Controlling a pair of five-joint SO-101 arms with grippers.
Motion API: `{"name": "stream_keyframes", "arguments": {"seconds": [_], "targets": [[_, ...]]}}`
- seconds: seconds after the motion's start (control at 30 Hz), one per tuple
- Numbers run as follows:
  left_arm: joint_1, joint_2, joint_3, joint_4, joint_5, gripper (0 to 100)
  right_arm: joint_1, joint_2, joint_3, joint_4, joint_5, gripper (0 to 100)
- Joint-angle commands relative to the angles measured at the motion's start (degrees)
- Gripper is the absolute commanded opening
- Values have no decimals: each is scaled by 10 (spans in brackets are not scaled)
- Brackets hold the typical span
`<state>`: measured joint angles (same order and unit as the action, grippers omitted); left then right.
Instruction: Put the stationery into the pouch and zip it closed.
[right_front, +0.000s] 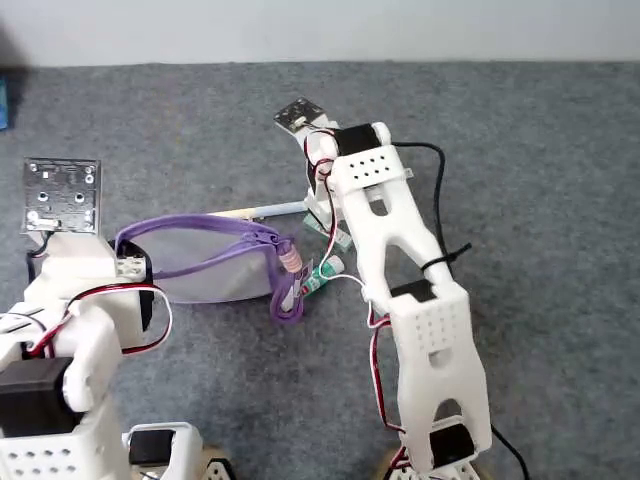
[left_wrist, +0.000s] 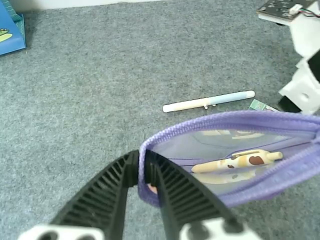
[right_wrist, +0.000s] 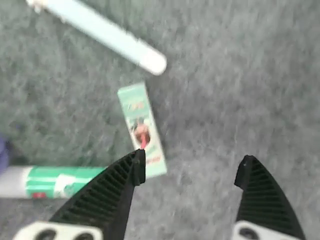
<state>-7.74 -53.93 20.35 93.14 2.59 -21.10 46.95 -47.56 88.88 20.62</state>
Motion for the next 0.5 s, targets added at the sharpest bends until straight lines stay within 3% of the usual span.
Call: {"name": "stream_keyframes", "arguments": {"seconds": [0.0, 0.37, 0.47], "targets": [[3, 5, 26, -1, 5, 11, -21, 34, -91, 8, 24, 299], [3, 5, 26, -1, 5, 11, -56, 144, -188, 9, 29, 294], [2, 5, 26, 0, 5, 11, -51, 160, -188, 4, 29, 207]]}}
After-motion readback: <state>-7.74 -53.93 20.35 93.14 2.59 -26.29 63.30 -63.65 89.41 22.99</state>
